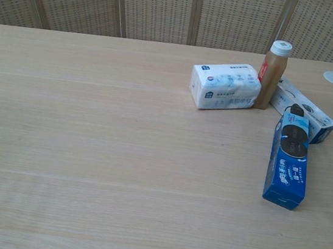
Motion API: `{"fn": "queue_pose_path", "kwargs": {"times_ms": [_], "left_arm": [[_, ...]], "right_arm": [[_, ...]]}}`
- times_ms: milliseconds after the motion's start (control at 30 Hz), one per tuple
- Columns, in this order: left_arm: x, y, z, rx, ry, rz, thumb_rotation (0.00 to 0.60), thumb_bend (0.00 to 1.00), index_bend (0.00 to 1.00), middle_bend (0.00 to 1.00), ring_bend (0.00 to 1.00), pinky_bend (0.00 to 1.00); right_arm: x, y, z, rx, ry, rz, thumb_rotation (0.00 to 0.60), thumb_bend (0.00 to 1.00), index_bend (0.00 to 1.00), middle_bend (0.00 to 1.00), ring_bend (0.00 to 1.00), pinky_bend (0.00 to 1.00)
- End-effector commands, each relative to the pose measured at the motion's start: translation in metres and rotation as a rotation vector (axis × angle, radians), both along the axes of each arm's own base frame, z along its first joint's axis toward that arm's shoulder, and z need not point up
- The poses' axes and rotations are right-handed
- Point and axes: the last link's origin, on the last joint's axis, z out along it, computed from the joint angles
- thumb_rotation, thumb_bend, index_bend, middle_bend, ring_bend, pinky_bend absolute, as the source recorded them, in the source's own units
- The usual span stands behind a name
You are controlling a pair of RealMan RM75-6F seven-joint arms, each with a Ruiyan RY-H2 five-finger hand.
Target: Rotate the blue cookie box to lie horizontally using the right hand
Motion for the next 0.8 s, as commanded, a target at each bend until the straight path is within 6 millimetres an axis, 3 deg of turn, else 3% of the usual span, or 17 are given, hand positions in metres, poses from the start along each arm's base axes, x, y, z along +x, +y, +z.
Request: {"fn": "queue_pose_path", "kwargs": {"times_ms": [33, 800], "left_arm": [[-0.001, 0.0, 0.001, 0.002, 0.001, 0.002, 0.6, 0.32, 0.08, 0.02, 0.0, 0.0], [-0.01, -0.001, 0.005, 0.012, 0.002, 0.026, 0.6, 0.32, 0.08, 0.02, 0.0, 0.0]], "right_arm": [[0.002, -0.014, -0.015, 0.027, 0.007, -0.025, 0.565, 0.0, 0.0, 0.0, 0.0, 0.0], [-0.011, -0.078, -0.091, 0.086, 0.052, -0.193, 0.548, 0.0, 0.0, 0.0, 0.0, 0.0]]}}
